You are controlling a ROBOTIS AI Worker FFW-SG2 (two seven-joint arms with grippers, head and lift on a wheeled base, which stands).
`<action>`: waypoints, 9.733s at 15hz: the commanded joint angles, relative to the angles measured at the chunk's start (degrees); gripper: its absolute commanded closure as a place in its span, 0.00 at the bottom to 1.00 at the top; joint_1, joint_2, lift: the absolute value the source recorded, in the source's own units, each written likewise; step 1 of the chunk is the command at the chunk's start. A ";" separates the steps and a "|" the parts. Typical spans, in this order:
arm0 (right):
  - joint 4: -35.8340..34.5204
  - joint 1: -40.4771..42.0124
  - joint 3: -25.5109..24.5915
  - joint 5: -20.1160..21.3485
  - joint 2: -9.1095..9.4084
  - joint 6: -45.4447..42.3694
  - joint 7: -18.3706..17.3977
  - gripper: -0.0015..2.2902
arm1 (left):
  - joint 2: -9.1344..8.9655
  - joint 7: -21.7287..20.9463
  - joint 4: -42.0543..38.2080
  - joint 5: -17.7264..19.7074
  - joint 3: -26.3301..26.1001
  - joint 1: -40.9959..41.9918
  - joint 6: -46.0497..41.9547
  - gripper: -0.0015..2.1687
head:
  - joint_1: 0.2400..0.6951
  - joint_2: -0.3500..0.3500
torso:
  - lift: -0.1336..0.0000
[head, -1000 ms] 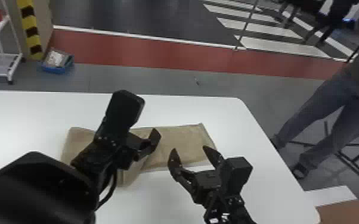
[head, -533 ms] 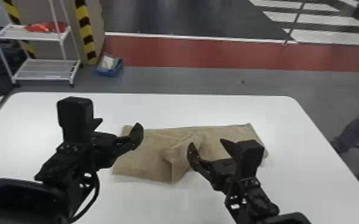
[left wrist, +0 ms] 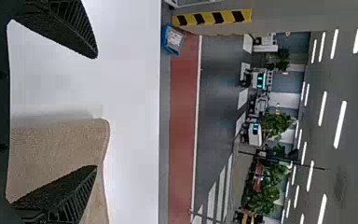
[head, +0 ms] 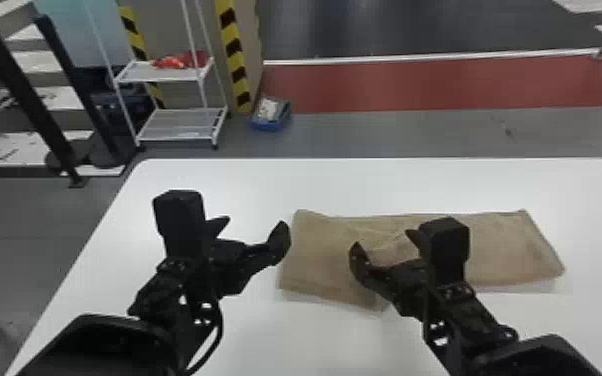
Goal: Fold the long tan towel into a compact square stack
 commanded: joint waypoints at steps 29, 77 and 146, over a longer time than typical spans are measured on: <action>-9.55 7.93 -8.62 -3.12 0.14 4.03 -1.23 0.04 | 0.08 -1.92 3.34 -0.74 -1.52 0.80 -2.87 0.02 | 1.00 0.55 | 0.08; -1.91 -4.37 -26.81 -12.18 -0.26 8.95 7.65 0.58 | 0.08 0.98 15.47 4.18 3.58 6.60 -45.05 0.04 | 1.00 0.49 | 0.09; 16.81 -17.56 -0.80 -7.25 0.09 7.19 6.07 0.86 | 0.35 -1.48 21.18 4.09 2.00 4.58 -44.53 0.04 | 1.00 0.73 | 0.09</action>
